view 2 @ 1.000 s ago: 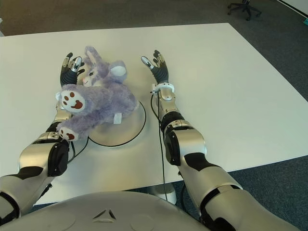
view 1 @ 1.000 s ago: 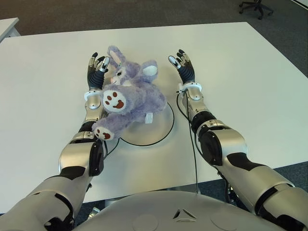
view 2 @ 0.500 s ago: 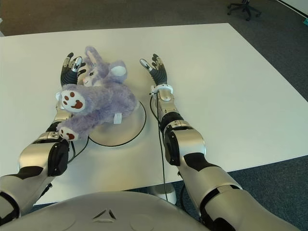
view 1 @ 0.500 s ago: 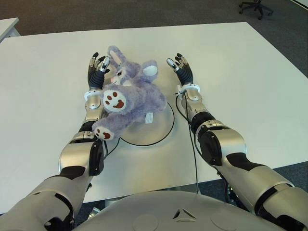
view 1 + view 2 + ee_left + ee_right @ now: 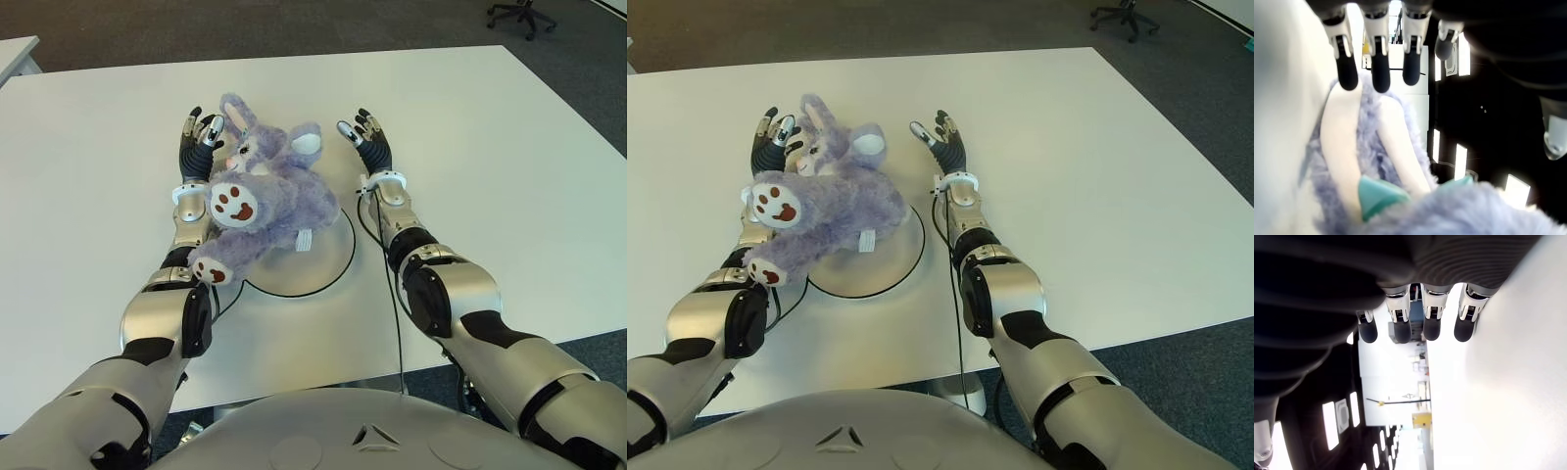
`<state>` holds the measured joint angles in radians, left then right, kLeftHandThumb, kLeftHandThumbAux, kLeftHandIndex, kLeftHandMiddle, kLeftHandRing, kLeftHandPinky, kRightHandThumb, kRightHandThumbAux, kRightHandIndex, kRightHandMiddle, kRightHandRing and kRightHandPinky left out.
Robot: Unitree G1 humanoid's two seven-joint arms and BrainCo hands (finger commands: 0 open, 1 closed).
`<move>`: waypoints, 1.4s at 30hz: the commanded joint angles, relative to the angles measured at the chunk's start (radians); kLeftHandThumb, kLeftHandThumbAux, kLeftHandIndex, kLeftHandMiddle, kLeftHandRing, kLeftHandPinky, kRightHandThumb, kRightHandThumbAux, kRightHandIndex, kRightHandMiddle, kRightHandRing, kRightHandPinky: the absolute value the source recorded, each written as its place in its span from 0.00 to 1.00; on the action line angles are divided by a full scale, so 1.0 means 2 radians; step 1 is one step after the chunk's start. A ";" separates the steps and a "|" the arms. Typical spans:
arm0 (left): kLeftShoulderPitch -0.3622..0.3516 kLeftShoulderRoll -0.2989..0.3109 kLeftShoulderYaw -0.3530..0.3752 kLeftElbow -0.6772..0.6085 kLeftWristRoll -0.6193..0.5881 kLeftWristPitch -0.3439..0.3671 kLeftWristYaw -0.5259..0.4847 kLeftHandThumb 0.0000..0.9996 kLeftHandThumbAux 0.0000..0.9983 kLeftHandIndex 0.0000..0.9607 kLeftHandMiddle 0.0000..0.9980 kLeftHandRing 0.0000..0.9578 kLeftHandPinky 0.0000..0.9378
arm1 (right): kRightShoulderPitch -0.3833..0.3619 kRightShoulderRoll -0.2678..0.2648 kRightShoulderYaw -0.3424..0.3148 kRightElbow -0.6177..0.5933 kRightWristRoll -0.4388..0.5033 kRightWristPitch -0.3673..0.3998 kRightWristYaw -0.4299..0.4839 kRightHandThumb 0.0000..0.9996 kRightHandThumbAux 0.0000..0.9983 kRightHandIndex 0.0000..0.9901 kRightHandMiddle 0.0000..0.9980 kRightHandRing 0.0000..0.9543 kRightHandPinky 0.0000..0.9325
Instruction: Put the doll into the plate.
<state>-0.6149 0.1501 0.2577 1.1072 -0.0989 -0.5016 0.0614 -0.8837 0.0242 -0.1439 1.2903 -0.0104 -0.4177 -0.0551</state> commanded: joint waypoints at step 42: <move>0.049 -0.024 -0.001 0.024 -0.001 0.015 0.001 0.00 0.44 0.05 0.20 0.21 0.18 | 0.034 0.017 -0.045 0.018 0.021 0.036 -0.031 0.10 0.75 0.10 0.15 0.15 0.17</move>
<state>-0.6116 0.1449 0.2569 1.1016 -0.0988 -0.5004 0.0504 -0.8706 0.0514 -0.2274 1.2864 0.0312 -0.4194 -0.0900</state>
